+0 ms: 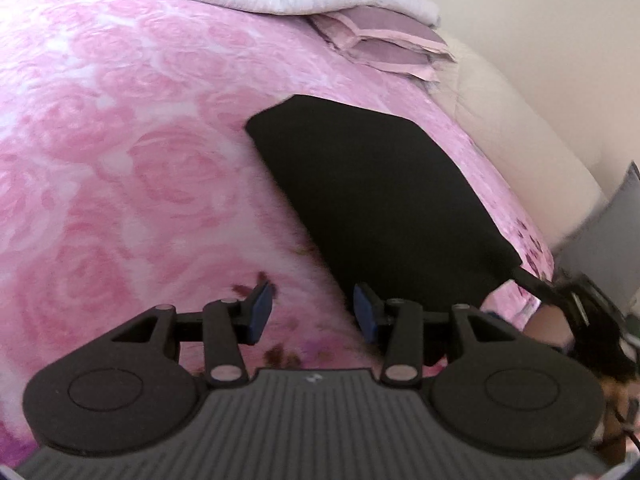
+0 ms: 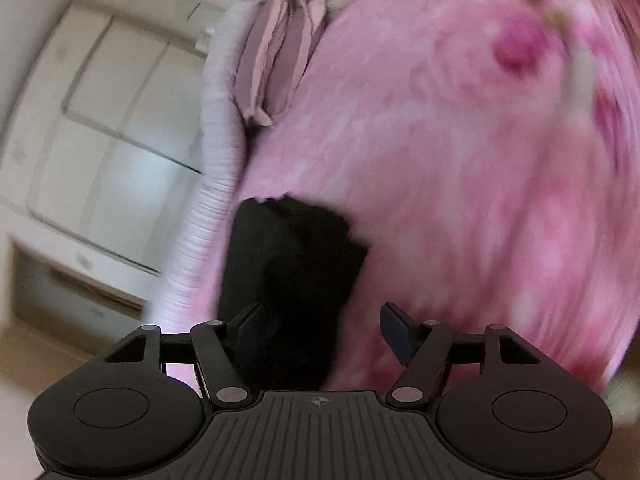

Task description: Fold clothes

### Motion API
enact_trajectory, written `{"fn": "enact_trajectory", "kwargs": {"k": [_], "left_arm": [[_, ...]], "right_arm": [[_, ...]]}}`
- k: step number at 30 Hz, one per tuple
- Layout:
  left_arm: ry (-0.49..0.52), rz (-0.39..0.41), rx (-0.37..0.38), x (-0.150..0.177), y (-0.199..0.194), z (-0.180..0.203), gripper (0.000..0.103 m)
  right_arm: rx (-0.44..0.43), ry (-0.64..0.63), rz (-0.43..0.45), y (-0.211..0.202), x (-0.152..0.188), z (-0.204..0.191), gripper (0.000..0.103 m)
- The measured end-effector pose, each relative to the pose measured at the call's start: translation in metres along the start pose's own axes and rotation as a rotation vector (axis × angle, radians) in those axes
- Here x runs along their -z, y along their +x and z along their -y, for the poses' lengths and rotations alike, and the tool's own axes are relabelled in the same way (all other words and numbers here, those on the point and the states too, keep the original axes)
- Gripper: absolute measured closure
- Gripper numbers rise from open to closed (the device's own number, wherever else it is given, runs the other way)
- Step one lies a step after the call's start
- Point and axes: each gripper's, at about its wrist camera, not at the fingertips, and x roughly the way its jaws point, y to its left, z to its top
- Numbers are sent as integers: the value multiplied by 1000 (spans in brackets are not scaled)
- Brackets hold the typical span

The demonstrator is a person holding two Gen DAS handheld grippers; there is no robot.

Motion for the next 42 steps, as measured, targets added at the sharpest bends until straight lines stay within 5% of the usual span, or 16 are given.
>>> {"fn": "enact_trajectory", "kwargs": {"k": [4,7,8,9,14,19,22,23,24,27,32,37,38,39,42], "left_arm": [[-15,0,-12,3,-3,-5,63],[-16,-3,-18,5,-7,-7,63],[-17,-3,-21,5,-8,-8,63],[-19,-3,-25,6,-9,-8,63],[-7,10,-43,-1,-15,-9,63],[-14,-10,10,-5,-1,0,63],[-24,-27,56,-6,11,7,62],[-39,-32,81,-7,17,9,62],[-65,-38,112,-7,23,10,61],[-165,-40,180,-8,40,10,59],[-298,-16,221,-14,61,3,56],[-351,-7,223,-17,79,2,55],[-336,-4,221,-18,81,4,57],[-321,-1,220,-19,83,6,66],[-183,5,218,-21,80,23,85]], "right_arm": [[-30,54,-94,24,13,-2,35],[11,2,-60,48,19,-11,36],[48,-7,-56,56,17,-15,50],[75,-18,-57,60,15,-18,80],[60,-142,-143,50,-13,-27,89],[107,-404,-172,47,-86,-32,89],[120,-405,-178,47,-130,-18,85],[126,-392,-170,46,-140,-14,76],[139,-376,-136,42,-141,-11,60],[145,-340,-26,22,-131,-8,49],[66,-138,26,-21,-73,13,42],[76,-90,-6,-7,-39,17,42],[84,-105,2,-3,-39,16,50],[95,-114,14,0,-42,16,79],[109,-120,5,0,-57,11,90]]}}
